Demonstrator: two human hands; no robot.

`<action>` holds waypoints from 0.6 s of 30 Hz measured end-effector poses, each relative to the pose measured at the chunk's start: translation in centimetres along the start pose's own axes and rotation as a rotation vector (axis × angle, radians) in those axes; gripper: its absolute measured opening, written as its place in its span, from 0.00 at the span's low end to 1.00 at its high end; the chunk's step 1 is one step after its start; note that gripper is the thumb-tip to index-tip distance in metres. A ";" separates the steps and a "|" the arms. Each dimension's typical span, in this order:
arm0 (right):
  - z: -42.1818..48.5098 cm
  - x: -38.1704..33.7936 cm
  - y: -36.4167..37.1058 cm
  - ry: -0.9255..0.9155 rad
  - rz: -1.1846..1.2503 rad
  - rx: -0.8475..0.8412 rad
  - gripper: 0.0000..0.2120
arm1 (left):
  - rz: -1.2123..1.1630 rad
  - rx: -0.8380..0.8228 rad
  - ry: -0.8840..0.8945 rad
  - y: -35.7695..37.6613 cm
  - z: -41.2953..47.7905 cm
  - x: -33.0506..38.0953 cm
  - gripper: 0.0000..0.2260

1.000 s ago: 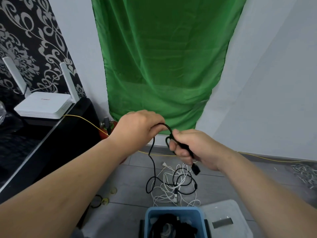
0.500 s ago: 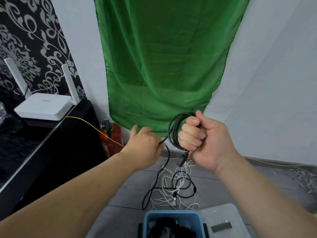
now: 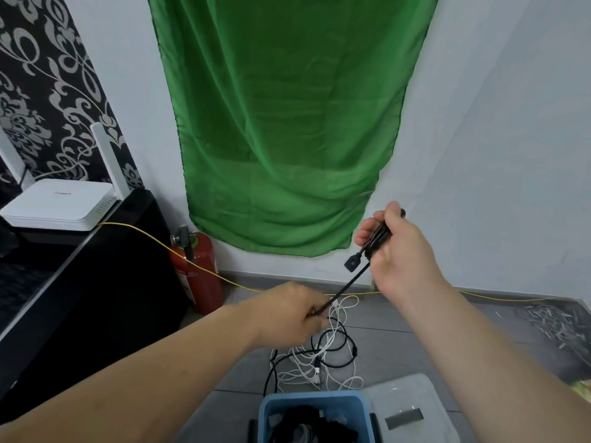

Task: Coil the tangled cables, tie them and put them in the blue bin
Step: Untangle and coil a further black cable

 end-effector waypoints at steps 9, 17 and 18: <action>0.0 1.6 -1.3 -0.405 -1.317 -0.189 0.18 | 0.034 0.393 0.304 -5.1 -0.2 -0.6 0.08; -4.6 1.1 1.9 0.113 -0.713 -0.754 0.23 | -0.410 0.692 0.203 -7.4 -1.1 -1.7 0.15; -5.0 0.9 2.4 0.168 -0.596 -0.801 0.22 | -0.452 0.646 0.205 -7.1 -1.1 -1.7 0.13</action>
Point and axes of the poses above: each hand's wrist, its own z-axis towards the middle knuckle, its own y-axis out of the palm, x = y × z, the point moved 1 cm from there along z, towards the middle knuckle, and after that the axes turned 14 degrees about -z, right-handed, at the moved point
